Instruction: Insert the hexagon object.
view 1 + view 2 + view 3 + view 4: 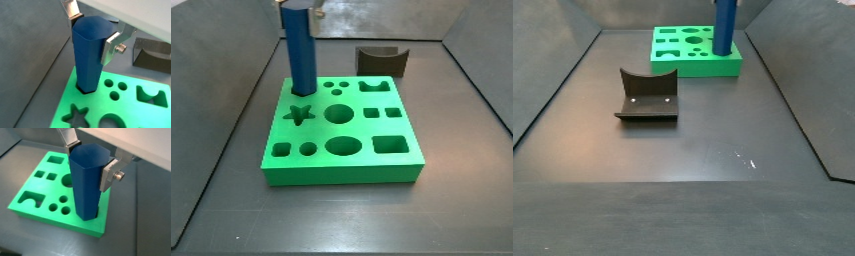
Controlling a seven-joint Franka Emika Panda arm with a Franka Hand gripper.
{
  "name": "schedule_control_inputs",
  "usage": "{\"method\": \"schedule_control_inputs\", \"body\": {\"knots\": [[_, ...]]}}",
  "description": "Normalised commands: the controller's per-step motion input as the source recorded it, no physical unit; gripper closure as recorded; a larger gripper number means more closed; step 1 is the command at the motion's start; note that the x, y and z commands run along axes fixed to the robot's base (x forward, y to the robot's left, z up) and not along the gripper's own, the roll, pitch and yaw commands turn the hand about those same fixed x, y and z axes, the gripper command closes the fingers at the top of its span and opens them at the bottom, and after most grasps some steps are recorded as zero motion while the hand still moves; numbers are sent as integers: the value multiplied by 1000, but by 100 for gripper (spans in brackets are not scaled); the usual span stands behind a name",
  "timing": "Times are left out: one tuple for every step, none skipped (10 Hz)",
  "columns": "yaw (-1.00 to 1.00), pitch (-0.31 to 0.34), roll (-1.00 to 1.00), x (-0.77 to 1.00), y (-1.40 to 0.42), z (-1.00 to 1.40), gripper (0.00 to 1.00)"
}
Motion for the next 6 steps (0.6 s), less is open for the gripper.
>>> {"method": "schedule_control_inputs", "body": {"knots": [[-249, -89, -10, -31, 0, -371, 100], [-226, -116, -41, 6, -46, -531, 100], [-171, -117, -204, 363, -106, -606, 100], [-231, -81, -174, 540, -120, -711, 100], [-397, 0, -47, 603, -63, -669, 100], [-403, 0, -7, 526, -40, -586, 100]]}}
